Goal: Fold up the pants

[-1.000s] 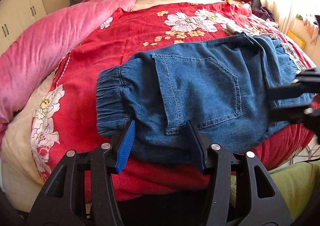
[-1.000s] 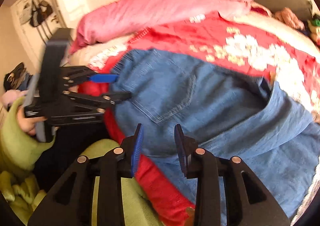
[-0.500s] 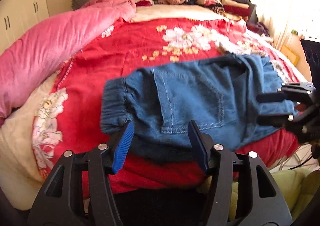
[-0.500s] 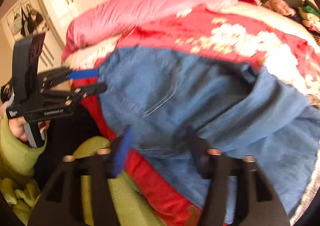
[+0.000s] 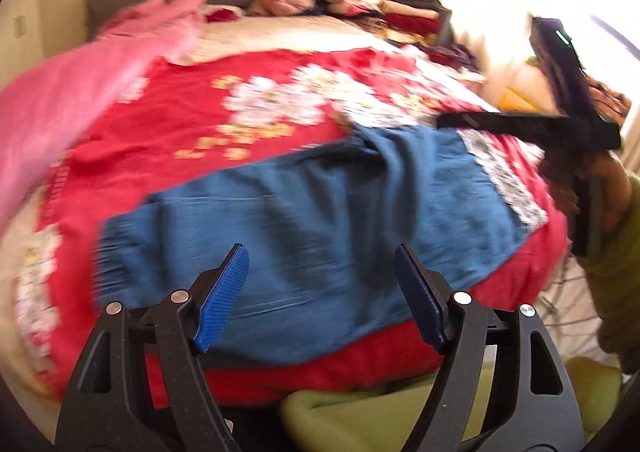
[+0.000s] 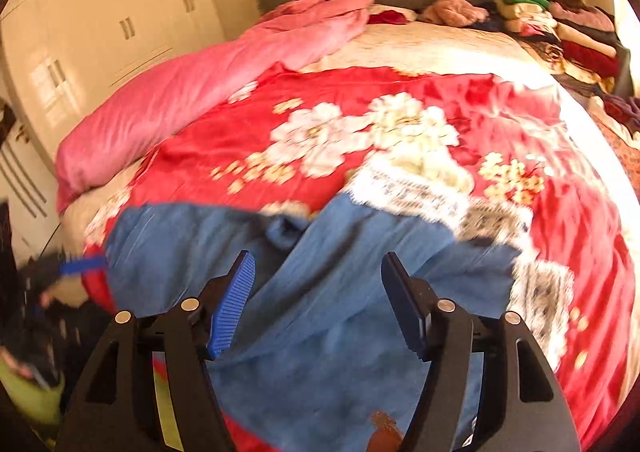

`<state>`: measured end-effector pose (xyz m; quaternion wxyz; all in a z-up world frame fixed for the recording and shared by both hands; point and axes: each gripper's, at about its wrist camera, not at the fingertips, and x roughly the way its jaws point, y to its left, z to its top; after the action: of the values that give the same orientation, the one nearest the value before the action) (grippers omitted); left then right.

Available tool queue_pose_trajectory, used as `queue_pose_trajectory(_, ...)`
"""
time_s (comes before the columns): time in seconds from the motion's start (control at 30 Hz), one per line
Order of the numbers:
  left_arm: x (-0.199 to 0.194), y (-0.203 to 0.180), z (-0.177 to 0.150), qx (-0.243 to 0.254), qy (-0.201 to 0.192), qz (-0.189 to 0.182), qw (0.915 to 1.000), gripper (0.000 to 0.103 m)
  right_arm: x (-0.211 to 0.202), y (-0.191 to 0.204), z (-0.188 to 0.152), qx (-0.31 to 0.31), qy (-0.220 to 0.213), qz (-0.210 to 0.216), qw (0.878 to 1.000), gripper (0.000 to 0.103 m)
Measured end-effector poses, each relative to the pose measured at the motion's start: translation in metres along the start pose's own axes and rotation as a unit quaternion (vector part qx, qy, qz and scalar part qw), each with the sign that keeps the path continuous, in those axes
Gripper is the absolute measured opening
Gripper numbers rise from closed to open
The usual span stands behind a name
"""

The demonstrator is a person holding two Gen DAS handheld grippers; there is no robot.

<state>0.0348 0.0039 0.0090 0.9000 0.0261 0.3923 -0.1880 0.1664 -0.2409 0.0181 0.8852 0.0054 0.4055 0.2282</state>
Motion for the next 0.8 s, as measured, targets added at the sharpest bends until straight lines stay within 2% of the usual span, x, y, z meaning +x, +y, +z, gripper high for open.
queue_pose_trajectory(0.17, 0.047, -0.027, 0.013, 0.022, 0.040, -0.040, 0.9982, 0.067, 0.040, -0.006, 0.037, 0.011, 0.032, -0.004, 0.999, 0.065)
queue_pose_trajectory(0.27, 0.074, -0.031, 0.021, 0.015, 0.059, -0.055, 0.9966, 0.067, 0.071, 0.001, 0.054, -0.005, 0.057, -0.013, 0.998, 0.065)
queue_pose_trajectory(0.4, 0.100, -0.029, 0.026, -0.011, 0.068, -0.068, 0.9954, 0.067, 0.121, -0.002, 0.070, -0.009, 0.092, -0.049, 0.994, 0.065)
queue_pose_trajectory(0.47, 0.106, -0.030, 0.024, -0.009, 0.067, -0.068, 0.9954, 0.062, 0.139, -0.009, 0.073, -0.009, 0.105, -0.064, 0.992, 0.065)
queue_pose_trajectory(0.53, 0.109, -0.034, 0.018, 0.000, 0.065, -0.071, 0.9953, 0.045, 0.157, -0.017, 0.073, -0.007, 0.119, -0.083, 0.989, 0.065)
queue_pose_trajectory(0.57, 0.110, -0.034, 0.016, 0.001, 0.067, -0.074, 0.9950, 0.045, 0.164, -0.023, 0.072, -0.004, 0.122, -0.092, 0.988, 0.061)
queue_pose_trajectory(0.6, 0.110, -0.035, 0.014, 0.004, 0.068, -0.075, 0.9949, 0.045, 0.165, -0.027, 0.071, -0.001, 0.123, -0.097, 0.988, 0.037)
queue_pose_trajectory(0.67, 0.109, -0.036, 0.012, 0.012, 0.065, -0.073, 0.9952, 0.045, 0.155, -0.040, 0.068, 0.017, 0.112, -0.081, 0.990, 0.016)
queue_pose_trajectory(0.7, 0.107, -0.037, 0.011, 0.015, 0.062, -0.074, 0.9952, 0.045, 0.143, -0.047, 0.067, 0.030, 0.097, -0.070, 0.992, 0.010)
queue_pose_trajectory(0.8, 0.102, -0.040, 0.010, 0.020, 0.056, -0.076, 0.9953, 0.045, 0.095, -0.062, 0.062, 0.046, 0.054, -0.075, 0.995, 0.010)
